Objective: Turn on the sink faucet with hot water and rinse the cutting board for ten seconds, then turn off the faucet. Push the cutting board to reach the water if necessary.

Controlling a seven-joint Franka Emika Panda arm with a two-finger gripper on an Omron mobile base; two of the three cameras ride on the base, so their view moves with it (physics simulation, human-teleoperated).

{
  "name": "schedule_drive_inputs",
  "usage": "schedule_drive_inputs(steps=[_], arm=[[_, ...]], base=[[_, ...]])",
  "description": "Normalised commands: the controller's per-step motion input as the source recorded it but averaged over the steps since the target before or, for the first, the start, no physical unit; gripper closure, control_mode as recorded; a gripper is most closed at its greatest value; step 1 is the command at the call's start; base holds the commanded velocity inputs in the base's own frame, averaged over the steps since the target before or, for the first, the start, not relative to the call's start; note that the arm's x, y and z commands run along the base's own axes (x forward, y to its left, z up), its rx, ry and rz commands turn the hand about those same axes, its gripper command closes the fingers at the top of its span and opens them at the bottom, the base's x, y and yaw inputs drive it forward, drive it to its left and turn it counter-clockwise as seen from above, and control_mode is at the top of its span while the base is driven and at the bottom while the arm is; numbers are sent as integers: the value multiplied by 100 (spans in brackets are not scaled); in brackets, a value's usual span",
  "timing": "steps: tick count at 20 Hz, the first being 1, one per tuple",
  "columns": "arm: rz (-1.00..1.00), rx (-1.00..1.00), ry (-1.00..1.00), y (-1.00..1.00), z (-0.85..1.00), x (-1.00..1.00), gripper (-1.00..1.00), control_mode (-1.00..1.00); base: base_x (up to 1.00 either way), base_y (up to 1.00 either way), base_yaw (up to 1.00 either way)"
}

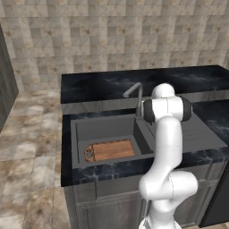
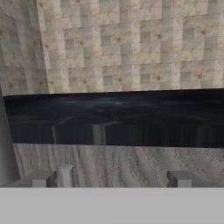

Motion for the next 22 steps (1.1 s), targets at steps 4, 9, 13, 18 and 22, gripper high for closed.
schedule_drive_inputs(steps=[4,9,13,18,22], arm=[[0,0,0,0,0,4,-100,-100],[0,0,0,0,0,0,-100,-100],[0,0,0,0,0,2,-100,-100],[0,0,0,0,-2,0,-100,-100],[0,0,0,0,-2,0,-100,-100]], base=[[0,0,0],[0,0,0],[0,0,0],[0,0,0],[0,0,0]])
